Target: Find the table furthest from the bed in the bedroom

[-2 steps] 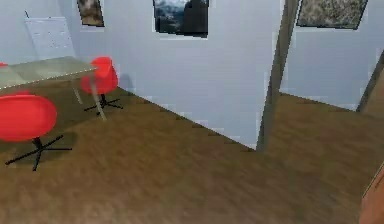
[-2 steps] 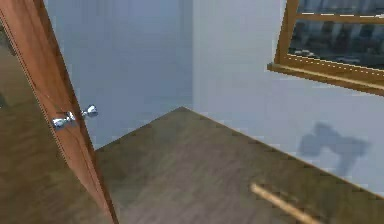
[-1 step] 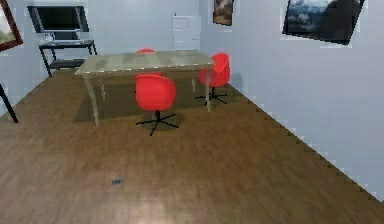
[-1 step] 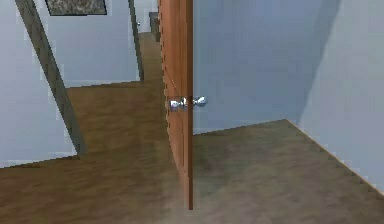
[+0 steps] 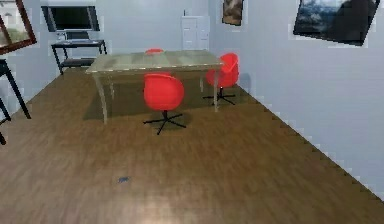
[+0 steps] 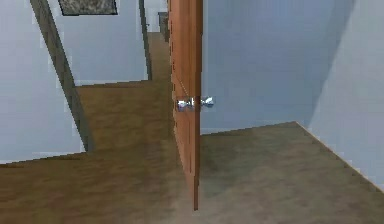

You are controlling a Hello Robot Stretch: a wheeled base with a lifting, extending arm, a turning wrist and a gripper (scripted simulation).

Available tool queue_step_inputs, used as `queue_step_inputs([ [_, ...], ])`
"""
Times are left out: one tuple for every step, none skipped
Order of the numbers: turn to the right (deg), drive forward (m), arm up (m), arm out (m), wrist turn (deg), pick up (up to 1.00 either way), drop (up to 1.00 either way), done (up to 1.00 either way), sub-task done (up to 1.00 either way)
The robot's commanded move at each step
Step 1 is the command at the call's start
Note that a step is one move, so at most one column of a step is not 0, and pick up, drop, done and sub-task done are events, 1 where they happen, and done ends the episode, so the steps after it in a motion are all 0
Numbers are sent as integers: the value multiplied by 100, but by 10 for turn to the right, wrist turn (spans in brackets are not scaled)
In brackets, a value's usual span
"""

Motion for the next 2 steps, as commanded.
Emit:
queue_step_inputs([
  [450, 0, 0, 0, 0, 0, 0, 0, 0],
  [300, 0, 0, 0, 0, 0, 0, 0, 0],
])
